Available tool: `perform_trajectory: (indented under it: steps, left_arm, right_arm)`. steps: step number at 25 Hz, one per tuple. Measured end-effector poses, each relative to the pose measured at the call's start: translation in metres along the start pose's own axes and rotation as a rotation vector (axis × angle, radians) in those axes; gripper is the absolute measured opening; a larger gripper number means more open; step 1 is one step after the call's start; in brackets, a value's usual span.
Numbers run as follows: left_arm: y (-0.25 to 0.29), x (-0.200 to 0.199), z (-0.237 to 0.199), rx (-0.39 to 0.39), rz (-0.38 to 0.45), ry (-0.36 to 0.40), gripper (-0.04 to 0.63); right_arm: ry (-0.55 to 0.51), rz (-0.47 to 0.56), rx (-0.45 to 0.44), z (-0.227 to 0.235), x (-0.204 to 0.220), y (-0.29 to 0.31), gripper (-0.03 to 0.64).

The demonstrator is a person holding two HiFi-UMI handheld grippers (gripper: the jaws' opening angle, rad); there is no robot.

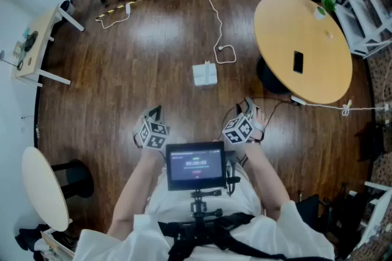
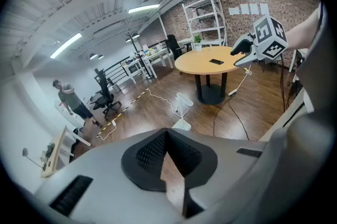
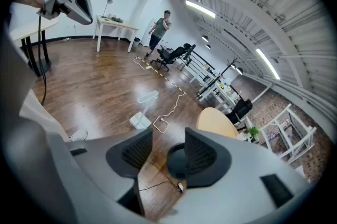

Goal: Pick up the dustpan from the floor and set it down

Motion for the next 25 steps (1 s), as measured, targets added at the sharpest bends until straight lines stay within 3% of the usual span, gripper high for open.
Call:
perform_trajectory:
  steps: [13, 25]
  left_arm:
    - [-0.005, -0.01, 0.032, -0.006, 0.013, -0.087, -0.006]
    - [0.018, -0.011, 0.013, 0.031, 0.031, -0.099, -0.006]
  right_arm:
    - [0.031, 0.031, -0.067, 0.015, 0.018, -0.004, 0.204]
    - [0.105, 0.027, -0.106, 0.008, 0.001, 0.012, 0.204]
Point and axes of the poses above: the fingertips, and each gripper's own axes: y forward along the fingers, z to its right, x out of its underside, the point moved 2 cm from there along -y, backward along the fingers, and after that the axes turned 9 degrees about y, right-handed, at the moved point
